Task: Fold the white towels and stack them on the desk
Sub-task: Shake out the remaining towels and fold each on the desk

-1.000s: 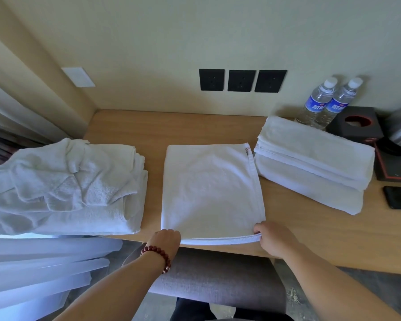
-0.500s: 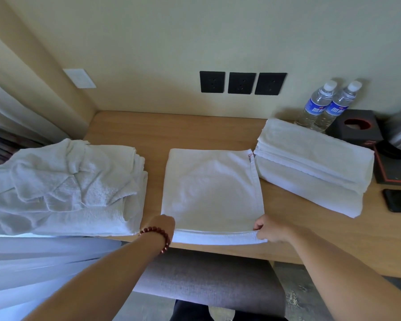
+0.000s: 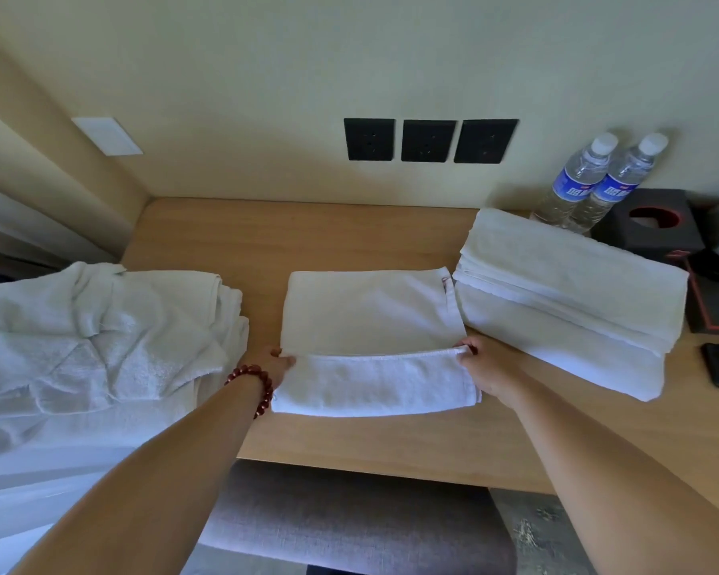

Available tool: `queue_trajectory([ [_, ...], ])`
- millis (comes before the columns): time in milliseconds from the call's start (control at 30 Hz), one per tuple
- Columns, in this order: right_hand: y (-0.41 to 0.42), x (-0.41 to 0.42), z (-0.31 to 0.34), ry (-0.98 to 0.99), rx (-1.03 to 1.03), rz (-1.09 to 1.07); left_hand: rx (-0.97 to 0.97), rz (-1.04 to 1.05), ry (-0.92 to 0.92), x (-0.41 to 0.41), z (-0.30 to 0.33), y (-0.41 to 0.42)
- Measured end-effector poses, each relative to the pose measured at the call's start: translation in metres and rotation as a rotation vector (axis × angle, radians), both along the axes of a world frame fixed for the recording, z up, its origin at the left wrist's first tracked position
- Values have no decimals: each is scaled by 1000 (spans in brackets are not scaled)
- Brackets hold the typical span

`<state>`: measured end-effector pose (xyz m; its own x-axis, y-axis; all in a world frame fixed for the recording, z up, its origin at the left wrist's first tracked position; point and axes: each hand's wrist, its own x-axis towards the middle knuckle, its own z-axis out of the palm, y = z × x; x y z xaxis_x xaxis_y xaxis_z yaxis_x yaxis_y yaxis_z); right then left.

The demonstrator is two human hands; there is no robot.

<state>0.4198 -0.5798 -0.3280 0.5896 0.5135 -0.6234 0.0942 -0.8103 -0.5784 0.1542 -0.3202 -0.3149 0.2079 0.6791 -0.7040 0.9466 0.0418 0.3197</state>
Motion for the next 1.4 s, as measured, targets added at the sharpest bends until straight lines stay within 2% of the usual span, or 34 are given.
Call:
queue_trajectory([
  [167,10,-5,-13,-84,-29,-57,20,56,-14,2,-7,-9],
  [400,12,-13,-28,-272,-13,-79,222,38,-23,-9,-18,-17],
  [500,9,-24,-33,-554,35,-55,374,-72,1,-11,-16,-29],
  [600,8,-43,-37,-833,7,209,666,-314,-135,-15,-18,-42],
  [700,16,-69,-35,-828,83,459,822,-608,-193,-8,-25,-61],
  [800,26,-93,-39,-722,73,568,763,-749,-115,7,-28,-81],
  [967,22,-103,-59,-616,-92,658,553,-853,47,10,-61,-100],
  [1067,10,-91,-71,-667,-119,622,501,-826,113,1,-73,-99],
  [1233,-9,-60,-78,-716,-140,588,458,-816,123,2,-70,-96],
  [1400,-11,-61,-81,-716,-120,597,455,-685,123,3,-69,-96],
])
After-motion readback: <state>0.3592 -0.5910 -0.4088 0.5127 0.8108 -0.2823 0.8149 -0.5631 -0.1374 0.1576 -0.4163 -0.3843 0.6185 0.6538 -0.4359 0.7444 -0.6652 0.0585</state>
